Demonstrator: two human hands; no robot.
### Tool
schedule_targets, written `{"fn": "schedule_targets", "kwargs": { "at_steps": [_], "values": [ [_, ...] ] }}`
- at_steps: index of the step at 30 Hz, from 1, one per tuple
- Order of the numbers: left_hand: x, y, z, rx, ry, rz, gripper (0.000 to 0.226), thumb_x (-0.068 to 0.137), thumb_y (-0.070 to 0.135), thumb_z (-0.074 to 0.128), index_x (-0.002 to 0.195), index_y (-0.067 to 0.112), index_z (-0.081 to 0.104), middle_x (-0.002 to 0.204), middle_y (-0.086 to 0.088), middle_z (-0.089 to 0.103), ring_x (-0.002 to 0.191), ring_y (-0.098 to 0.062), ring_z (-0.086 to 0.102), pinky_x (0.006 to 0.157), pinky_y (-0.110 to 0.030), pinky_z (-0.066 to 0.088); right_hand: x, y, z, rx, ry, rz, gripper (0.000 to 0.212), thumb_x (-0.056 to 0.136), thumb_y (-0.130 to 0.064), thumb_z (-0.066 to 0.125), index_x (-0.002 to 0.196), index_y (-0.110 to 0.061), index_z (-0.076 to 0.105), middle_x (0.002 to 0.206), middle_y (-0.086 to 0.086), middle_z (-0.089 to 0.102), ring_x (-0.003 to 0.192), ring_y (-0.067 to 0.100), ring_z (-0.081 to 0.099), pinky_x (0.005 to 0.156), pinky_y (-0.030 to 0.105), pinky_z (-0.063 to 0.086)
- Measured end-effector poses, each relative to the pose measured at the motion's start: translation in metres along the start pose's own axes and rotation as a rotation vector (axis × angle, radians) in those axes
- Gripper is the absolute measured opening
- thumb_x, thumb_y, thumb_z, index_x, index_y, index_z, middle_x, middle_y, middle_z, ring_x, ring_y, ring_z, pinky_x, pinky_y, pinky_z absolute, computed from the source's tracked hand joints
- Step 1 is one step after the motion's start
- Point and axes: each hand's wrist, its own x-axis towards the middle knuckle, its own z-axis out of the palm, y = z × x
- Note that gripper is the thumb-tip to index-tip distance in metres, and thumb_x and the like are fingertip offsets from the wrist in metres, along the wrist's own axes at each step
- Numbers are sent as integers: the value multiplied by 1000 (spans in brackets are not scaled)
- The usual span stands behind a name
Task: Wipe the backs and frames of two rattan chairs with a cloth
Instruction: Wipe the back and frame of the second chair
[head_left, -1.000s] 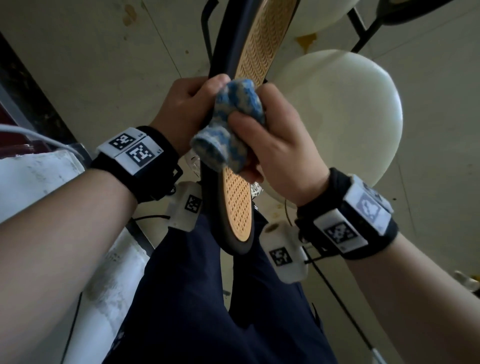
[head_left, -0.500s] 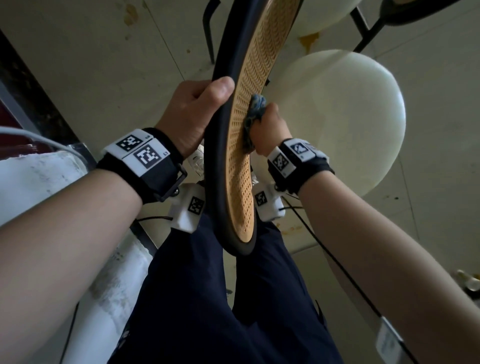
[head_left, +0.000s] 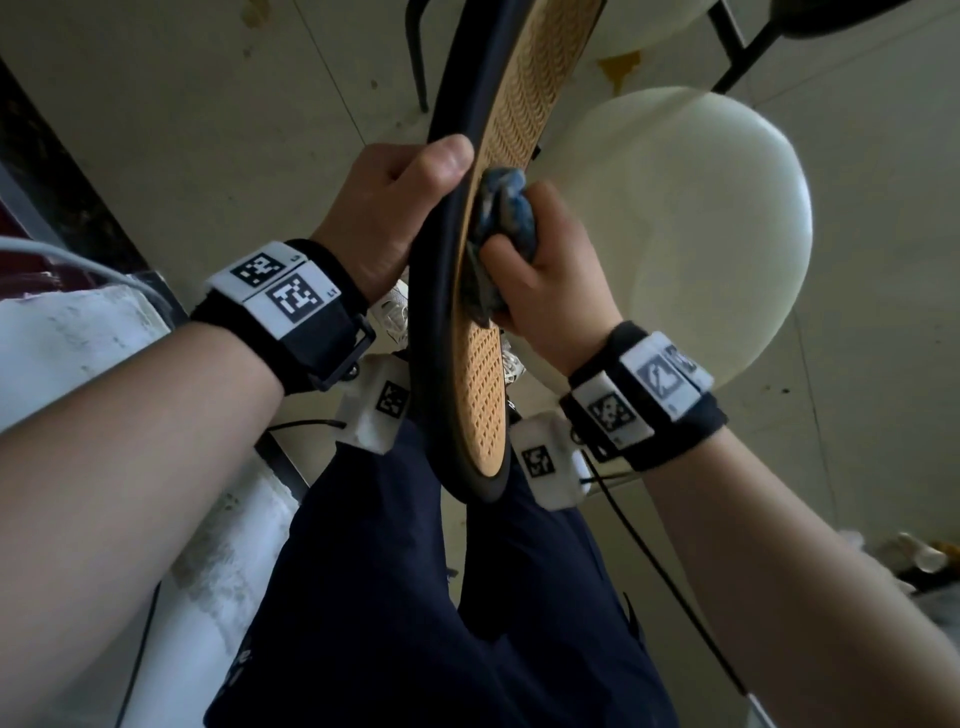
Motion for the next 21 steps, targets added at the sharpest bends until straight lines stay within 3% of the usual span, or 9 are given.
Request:
{"fn": "schedule_targets", "kwargs": {
  "at_steps": [2,4,8,13,15,16,18,19,21],
  "values": [
    [0,1,2,22,28,-8,74,83,56,53,77,-18,48,71,-30,49,60,-38,47,56,-43,40,-17,-14,-5,1,-38,-46,14,82,-16,56,88,-14,43,68,-13,45,55,4,42,54,17,34],
    [1,2,4,38,74,-16,60,81,55,53,62,1,34,61,-12,35,56,-20,34,53,-37,25,-36,-26,-6,12,-93,-103,18,80,-15,58,88,-11,43,65,-13,45,52,5,42,53,15,34],
    [1,-3,2,51,135,-100,48,89,48,54,50,27,36,48,10,33,46,-10,32,48,-26,28,-57,-38,2,-70,-132,-187,32,74,-22,66,84,-21,36,58,-14,40,49,3,40,47,10,30],
    [4,0,4,85,115,-85,53,95,38,50,44,30,35,42,18,29,42,2,28,45,-14,26,-37,-22,7,53,1,-27,27,74,-24,65,76,-22,38,58,-13,42,50,4,39,49,13,31],
    [3,-1,3,64,82,-63,48,89,48,52,48,26,41,48,13,38,46,-5,36,49,-18,33,-24,-2,9,84,8,70,20,81,-20,65,78,-17,46,63,-12,48,55,4,42,53,22,37],
    [2,-2,2,23,62,-57,53,85,54,52,55,10,49,55,-2,47,52,-15,46,53,-25,40,-18,9,11,56,-3,120,17,83,-19,65,82,-13,48,68,-8,52,60,10,47,55,28,41],
    [1,-2,2,-29,37,-34,76,82,57,55,81,-18,55,78,-33,57,69,-42,59,69,-54,52,-2,34,14,-28,-46,217,16,87,-21,61,89,-10,49,77,2,58,69,23,58,58,34,48],
    [2,-3,1,-48,44,-23,81,81,57,56,91,-23,55,90,-44,57,81,-54,61,79,-64,51,7,46,16,-71,-64,269,18,89,-23,60,92,-9,50,82,7,60,74,29,61,61,38,51],
    [1,-2,0,-56,51,-6,84,81,57,56,99,-25,54,101,-49,56,95,-60,59,86,-70,47,23,69,21,-136,-97,385,26,91,-25,56,103,-2,50,94,17,63,83,40,63,69,48,54]
  ]
}}
